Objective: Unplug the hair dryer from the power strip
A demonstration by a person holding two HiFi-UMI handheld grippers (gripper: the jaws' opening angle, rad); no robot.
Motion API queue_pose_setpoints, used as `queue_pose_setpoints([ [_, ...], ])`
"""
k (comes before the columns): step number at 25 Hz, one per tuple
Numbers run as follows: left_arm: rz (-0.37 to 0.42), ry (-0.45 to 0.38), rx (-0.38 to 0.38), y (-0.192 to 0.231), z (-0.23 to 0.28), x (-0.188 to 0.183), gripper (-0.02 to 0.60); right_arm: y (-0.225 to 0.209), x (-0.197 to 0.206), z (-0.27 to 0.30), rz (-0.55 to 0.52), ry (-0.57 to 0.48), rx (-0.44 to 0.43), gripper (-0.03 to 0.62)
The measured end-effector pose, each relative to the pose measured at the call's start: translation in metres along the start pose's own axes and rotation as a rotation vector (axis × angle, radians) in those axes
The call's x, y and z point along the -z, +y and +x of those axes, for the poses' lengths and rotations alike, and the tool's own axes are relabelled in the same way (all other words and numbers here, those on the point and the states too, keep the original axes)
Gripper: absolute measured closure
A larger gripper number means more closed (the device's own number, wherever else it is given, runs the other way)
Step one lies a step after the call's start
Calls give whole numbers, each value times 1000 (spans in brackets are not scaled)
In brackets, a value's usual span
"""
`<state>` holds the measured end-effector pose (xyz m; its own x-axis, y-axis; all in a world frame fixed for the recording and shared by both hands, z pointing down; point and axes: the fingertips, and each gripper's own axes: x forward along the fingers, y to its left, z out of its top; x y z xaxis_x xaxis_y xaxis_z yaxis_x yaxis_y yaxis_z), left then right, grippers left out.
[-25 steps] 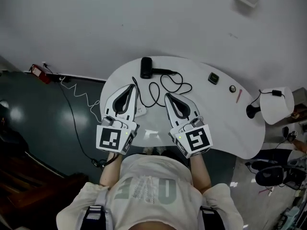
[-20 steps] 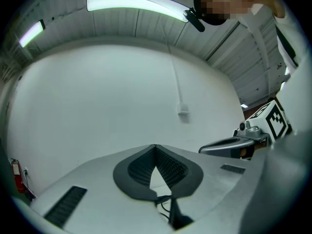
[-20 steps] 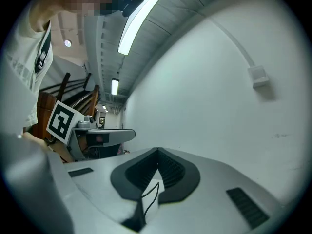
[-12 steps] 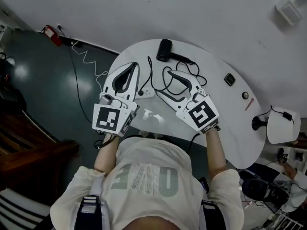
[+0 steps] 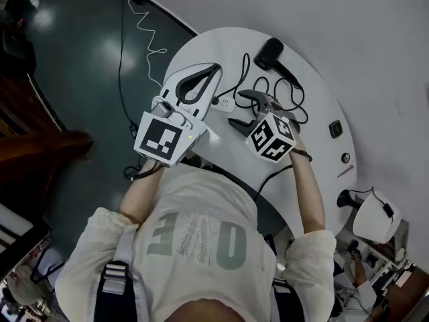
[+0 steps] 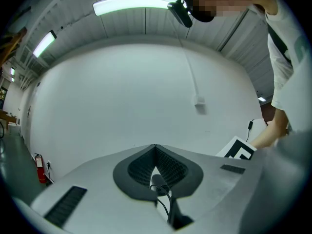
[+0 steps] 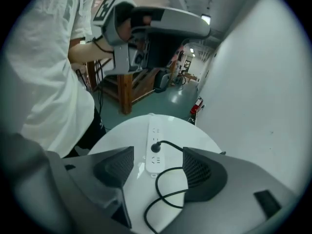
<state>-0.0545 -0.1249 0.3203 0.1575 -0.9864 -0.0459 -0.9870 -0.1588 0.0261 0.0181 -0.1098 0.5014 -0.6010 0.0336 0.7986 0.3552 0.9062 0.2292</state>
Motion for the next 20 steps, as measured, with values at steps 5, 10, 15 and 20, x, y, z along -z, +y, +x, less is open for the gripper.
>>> queue_pose_setpoints([
  [5, -18, 18, -56, 11, -8, 12, 577, 3, 28, 34, 3, 89, -97, 275],
  [10, -3, 56, -72, 13, -10, 30, 577, 4, 53, 65, 10, 160, -167, 275],
  [15, -29, 129, -101, 22, -18, 54, 577, 15, 57, 96, 0, 195, -216, 280],
  [20, -56, 151, -122, 28, -23, 65, 577, 13, 57, 104, -22, 209, -182, 339],
])
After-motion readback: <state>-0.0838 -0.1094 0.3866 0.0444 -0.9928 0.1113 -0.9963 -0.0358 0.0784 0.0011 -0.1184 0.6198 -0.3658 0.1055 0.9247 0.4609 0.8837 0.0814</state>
